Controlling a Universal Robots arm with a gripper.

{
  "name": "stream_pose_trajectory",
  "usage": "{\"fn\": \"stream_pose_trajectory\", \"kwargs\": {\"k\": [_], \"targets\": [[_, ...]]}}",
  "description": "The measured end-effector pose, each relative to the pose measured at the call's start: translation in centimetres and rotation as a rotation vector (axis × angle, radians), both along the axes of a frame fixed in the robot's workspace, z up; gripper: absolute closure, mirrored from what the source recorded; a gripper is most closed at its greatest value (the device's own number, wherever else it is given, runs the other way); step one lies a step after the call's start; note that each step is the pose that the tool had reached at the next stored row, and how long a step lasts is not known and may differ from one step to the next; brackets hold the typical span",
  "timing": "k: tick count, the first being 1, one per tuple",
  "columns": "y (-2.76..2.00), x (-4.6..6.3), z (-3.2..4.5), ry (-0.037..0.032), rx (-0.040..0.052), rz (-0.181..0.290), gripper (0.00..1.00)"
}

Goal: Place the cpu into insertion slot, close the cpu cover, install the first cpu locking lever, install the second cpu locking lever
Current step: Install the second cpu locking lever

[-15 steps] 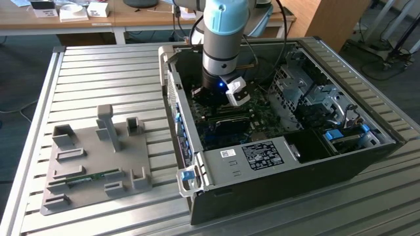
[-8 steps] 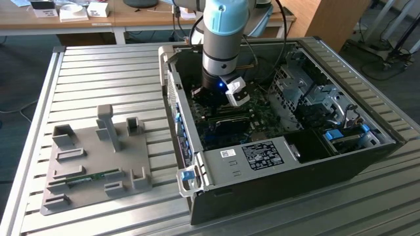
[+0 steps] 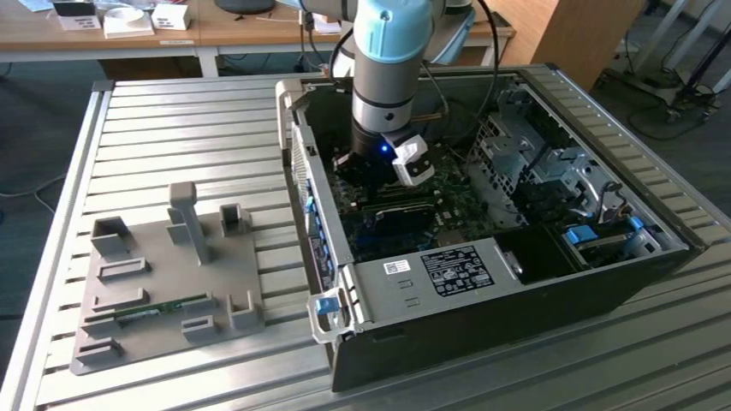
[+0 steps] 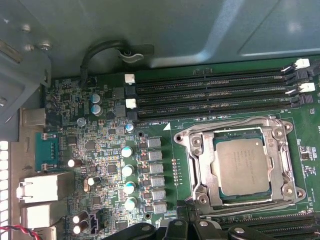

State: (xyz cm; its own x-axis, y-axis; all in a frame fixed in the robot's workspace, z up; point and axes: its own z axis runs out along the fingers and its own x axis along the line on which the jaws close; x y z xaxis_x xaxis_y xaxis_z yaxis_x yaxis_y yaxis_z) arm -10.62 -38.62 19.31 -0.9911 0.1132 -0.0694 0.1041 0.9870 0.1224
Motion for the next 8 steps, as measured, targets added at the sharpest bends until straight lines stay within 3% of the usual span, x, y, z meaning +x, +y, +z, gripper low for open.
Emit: {"fn": "stream_pose_trajectory", "kwargs": {"k": [8], "targets": [[0.00,0.00,0.66,-0.0001,-0.0001,0.000,0.89]]}}
